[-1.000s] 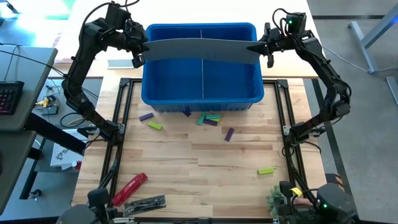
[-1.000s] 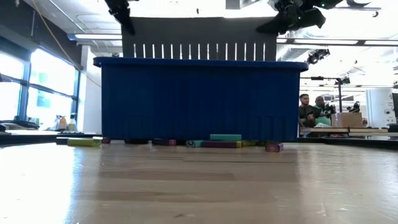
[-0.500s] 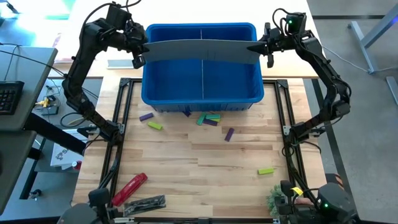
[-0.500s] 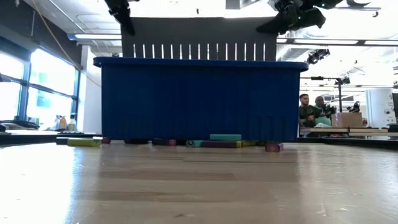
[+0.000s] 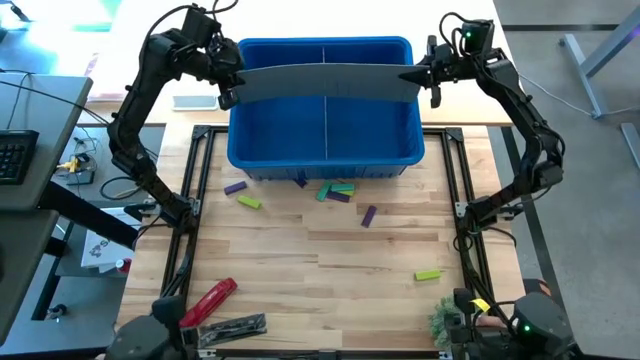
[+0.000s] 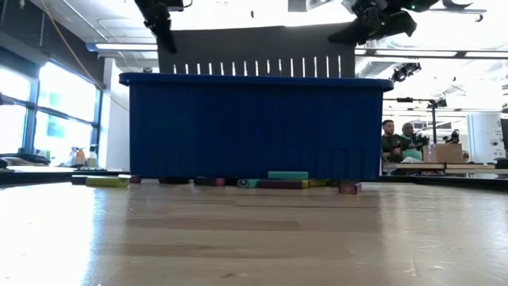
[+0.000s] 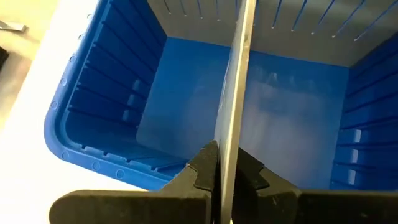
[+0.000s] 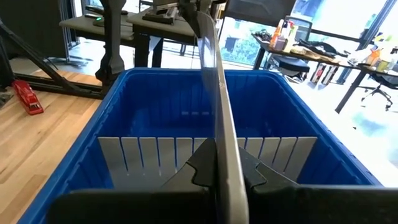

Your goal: Sort blocks

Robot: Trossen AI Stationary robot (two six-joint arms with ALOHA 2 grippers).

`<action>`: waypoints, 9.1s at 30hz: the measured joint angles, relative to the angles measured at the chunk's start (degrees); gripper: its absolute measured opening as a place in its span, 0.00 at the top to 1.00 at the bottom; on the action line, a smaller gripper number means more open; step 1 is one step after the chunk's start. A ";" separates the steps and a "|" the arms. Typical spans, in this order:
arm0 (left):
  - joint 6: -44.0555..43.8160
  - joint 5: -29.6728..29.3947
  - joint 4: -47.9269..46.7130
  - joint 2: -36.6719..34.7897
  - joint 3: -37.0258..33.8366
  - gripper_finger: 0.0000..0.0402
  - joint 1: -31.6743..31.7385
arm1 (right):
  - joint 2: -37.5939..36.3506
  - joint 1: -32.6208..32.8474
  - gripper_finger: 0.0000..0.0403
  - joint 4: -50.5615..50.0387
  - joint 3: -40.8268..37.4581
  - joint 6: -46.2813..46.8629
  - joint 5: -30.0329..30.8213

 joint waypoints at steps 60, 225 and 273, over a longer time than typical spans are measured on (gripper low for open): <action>6.08 -0.20 -3.87 -1.31 0.11 1.00 0.07 | 1.46 -0.25 1.00 4.34 -0.02 -6.28 -5.78; 0.99 10.56 14.82 10.35 -9.33 0.62 -11.50 | 11.04 18.14 0.56 4.49 0.04 4.50 29.87; 1.25 24.38 10.60 11.98 -9.41 0.62 -15.96 | 11.67 20.50 0.56 -8.41 0.00 -1.27 17.17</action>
